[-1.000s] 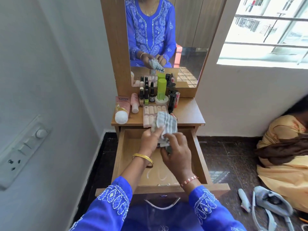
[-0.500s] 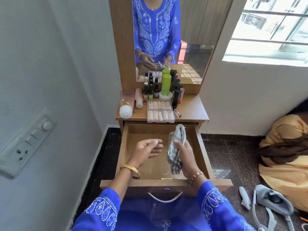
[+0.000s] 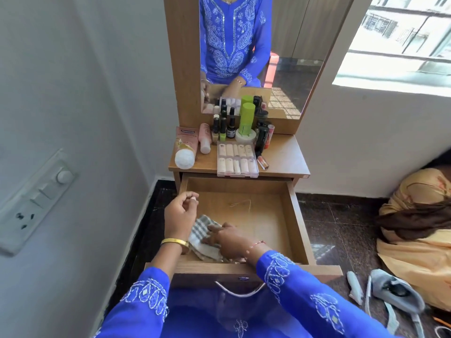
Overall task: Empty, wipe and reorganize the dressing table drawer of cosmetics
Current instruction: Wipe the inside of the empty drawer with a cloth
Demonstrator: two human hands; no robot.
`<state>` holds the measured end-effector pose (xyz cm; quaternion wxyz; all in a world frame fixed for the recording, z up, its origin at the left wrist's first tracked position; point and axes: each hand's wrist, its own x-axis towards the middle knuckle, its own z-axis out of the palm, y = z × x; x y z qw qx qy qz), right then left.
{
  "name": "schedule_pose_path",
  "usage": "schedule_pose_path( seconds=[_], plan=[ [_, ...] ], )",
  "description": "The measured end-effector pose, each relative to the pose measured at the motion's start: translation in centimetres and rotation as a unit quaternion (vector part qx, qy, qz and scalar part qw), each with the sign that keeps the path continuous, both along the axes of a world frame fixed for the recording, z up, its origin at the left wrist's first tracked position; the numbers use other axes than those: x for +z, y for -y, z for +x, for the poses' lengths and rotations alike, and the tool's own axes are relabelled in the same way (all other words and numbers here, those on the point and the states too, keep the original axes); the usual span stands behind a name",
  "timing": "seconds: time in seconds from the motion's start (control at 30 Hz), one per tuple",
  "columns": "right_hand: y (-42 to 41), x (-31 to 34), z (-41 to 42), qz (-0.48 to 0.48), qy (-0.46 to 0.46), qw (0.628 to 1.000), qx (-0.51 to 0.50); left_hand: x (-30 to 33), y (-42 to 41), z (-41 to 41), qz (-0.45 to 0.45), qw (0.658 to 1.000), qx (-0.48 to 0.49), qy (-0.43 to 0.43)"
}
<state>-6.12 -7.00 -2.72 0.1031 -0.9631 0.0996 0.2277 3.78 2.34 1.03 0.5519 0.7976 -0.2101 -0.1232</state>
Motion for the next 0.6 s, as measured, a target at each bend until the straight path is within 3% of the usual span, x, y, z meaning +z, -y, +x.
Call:
schedule_pose_path(
  seconds=[0.1,0.2,0.33,0.43,0.53,0.6],
  plan=[
    [2.3,0.3,0.5,-0.032,0.0,0.993,-0.112,0.0,-0.4,0.0,0.004,1.0,0.017,0.02],
    [5.7,1.9,-1.1,-0.08,-0.01,0.959,-0.272,-0.2,-0.5,0.1,0.005,0.999,0.017,0.03],
    [5.6,1.7,-4.9,-0.115,-0.05,0.917,-0.379,-0.8,-0.4,0.0,0.015,0.999,-0.005,0.034],
    [2.7,1.6,-5.4,-0.079,-0.043,0.935,-0.344,-0.9,-0.1,0.0,0.013,1.0,-0.009,0.027],
    [-0.7,1.5,-2.9,-0.037,-0.017,0.981,-0.189,-0.9,-0.1,0.1,0.001,1.0,0.013,0.008],
    [-2.0,1.2,-0.5,0.003,0.007,0.993,-0.116,-0.8,-0.2,0.2,-0.004,1.0,0.023,-0.001]
  ],
)
